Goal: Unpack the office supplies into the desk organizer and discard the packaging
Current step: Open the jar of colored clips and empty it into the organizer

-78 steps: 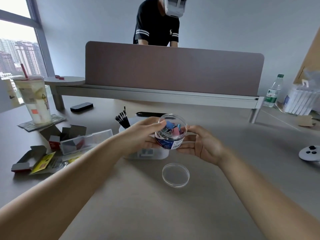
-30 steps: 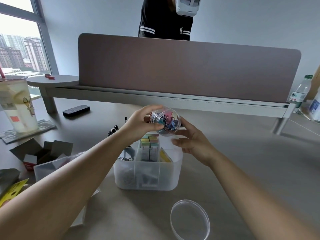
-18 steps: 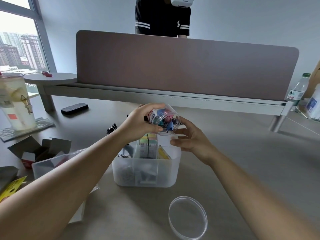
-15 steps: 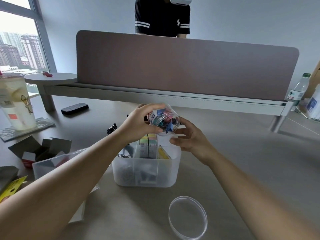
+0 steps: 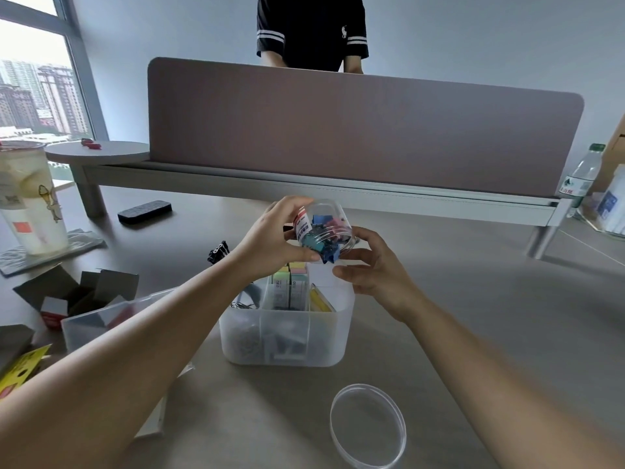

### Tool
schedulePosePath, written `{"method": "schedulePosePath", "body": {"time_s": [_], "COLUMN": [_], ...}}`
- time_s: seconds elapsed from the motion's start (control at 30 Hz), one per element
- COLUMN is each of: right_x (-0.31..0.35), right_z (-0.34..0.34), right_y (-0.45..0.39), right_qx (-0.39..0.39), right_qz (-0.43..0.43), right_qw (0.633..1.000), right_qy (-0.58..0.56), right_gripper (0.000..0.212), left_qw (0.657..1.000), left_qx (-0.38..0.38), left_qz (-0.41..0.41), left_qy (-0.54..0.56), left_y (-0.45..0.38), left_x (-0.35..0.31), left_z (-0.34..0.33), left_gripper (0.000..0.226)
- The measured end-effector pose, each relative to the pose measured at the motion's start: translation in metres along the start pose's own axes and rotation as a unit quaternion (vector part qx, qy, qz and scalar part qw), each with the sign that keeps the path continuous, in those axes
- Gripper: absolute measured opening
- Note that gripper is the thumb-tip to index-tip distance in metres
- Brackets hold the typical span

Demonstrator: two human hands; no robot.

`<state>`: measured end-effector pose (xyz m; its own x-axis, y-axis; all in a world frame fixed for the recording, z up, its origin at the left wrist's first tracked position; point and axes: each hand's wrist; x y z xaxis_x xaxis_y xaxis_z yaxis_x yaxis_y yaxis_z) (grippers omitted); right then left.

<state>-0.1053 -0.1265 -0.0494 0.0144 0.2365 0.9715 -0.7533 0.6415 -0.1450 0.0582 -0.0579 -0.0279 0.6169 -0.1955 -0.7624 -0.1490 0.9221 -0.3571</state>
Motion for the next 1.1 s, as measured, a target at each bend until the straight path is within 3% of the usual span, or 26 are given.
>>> {"method": "schedulePosePath", "body": {"time_s": [0.77, 1.1], "right_x": [0.0006, -0.0015], "right_z": [-0.0017, -0.0018], "right_y": [0.0033, 0.0046], "right_qx": [-0.007, -0.001], "right_qz": [0.018, 0.023], "right_qw": [1.0, 1.0], "right_qy": [0.02, 0.006], "right_gripper": [0.058, 0.046], "left_qw": [0.999, 0.999], "left_qx": [-0.016, -0.038], "left_qz": [0.007, -0.002], "left_qy": [-0.028, -0.032], "left_y": [0.004, 0.0066], "left_x": [-0.0059, -0.0033], "left_z": [0.0002, 0.0006], "left_gripper": [0.076, 0.077]}}
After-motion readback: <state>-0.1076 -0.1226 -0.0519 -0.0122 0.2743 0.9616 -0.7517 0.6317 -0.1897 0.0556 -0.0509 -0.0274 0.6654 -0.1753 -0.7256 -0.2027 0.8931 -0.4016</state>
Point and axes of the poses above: each hand's wrist, its own y-axis away from the middle knuckle, its own z-axis out of the back of the hand, x = y × z, and after that the axes turned 7 degrees about x, right-handed
